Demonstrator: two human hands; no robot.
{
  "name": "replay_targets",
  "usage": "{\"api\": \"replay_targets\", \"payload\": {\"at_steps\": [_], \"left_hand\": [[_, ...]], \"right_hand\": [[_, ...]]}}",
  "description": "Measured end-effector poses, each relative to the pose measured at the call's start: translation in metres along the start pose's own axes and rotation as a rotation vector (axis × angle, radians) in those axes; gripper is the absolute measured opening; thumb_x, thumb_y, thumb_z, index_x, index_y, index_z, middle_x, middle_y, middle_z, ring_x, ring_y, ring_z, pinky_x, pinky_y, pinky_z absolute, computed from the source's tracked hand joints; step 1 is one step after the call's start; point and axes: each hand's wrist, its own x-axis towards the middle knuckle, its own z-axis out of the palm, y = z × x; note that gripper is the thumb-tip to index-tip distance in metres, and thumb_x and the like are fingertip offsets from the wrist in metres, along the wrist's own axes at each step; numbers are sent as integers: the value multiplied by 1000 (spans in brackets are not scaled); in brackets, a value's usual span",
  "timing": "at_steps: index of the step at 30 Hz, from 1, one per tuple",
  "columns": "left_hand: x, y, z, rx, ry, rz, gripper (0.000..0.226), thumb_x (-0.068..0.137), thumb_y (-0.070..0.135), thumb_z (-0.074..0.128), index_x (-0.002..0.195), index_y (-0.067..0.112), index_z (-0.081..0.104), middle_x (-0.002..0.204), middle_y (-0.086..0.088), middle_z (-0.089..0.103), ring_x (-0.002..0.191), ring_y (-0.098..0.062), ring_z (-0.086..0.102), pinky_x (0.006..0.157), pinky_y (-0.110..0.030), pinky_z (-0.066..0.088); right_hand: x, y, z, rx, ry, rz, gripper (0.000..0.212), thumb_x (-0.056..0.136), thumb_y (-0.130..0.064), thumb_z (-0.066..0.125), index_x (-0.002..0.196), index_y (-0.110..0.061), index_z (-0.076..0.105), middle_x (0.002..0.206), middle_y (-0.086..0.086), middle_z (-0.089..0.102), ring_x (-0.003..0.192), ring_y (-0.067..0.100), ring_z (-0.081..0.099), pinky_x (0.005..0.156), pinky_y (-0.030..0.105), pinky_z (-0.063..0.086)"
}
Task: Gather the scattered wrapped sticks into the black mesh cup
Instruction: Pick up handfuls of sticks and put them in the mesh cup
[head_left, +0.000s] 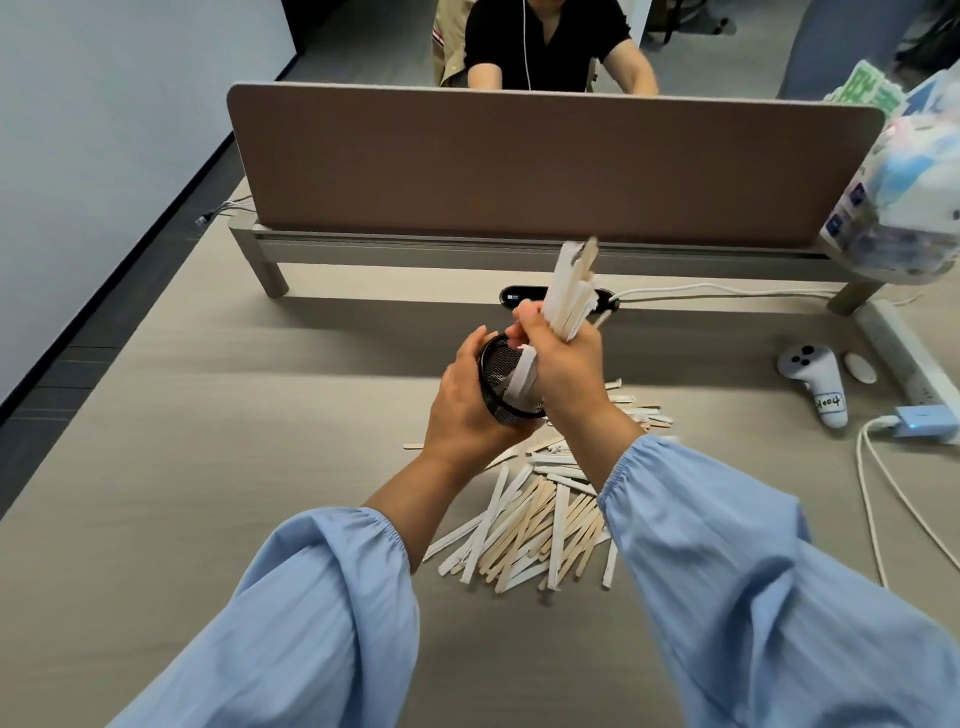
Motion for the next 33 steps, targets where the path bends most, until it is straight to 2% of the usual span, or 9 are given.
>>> {"api": "replay_targets", "payload": {"at_steps": [6,9,13,16,20,25,28,31,33], "left_hand": [[0,-13,0,-39,11,-24,103,52,28,87,135,20,25,131,-2,50,118,-15,48,97,-39,43],[-2,-20,-1,-64,4,-13,103,54,25,87,135,19,24,130,-4,49,117,-15,48,97,-34,44],[0,-17,-3,-176,-5,-58,98,54,20,87,132,21,28,121,5,53,111,-7,51,91,-15,43],[0,-12,-3,-183,-77,-55,94,53,20,87,128,29,31,114,12,53,104,-1,53,81,-5,41],[-1,-11,1,-133,-83,-33,92,52,25,87,125,34,33,120,7,53,105,-7,53,85,-20,47],[2,-19,-6,-75,-34,-28,94,52,22,87,129,26,34,124,4,50,108,-9,49,88,-21,44],[2,-20,-7,-15,-68,20,95,52,26,86,131,25,33,128,2,48,111,-10,48,93,-30,45],[2,-20,-8,55,-85,80,93,55,26,86,132,19,34,130,-2,47,113,-14,47,95,-30,43],[1,-21,-8,63,-92,54,99,56,26,85,137,19,28,133,-3,45,117,-15,45,97,-29,40]], "right_hand": [[-2,2,-7,-132,-212,-21,12,87,-15,61,76,-13,62,84,12,68,80,17,64,81,30,52],[-5,1,-7,-207,-206,-101,14,80,-33,62,91,-25,57,100,22,68,90,25,66,85,37,52],[-4,7,-7,-224,-130,-227,23,89,-37,45,112,-34,40,88,-1,66,78,10,66,77,31,53],[0,9,-6,-220,-107,-218,15,96,-26,39,95,-36,51,82,-3,66,81,19,66,81,41,54],[5,4,-6,-230,-160,-164,23,97,-13,43,84,-26,56,82,2,67,84,20,65,85,40,54],[9,-1,-13,-332,-177,-281,20,95,-18,43,109,-16,58,94,0,68,81,2,61,80,24,50],[16,0,-19,-570,-83,-412,34,94,-16,42,124,-7,56,126,9,61,115,12,55,101,25,40],[19,4,-21,-751,-229,-235,40,100,-26,35,129,-5,54,141,13,50,139,24,36,112,31,26],[15,7,-24,-737,-329,-114,44,101,-32,33,139,-13,43,135,15,56,131,26,46,103,30,35]]}}
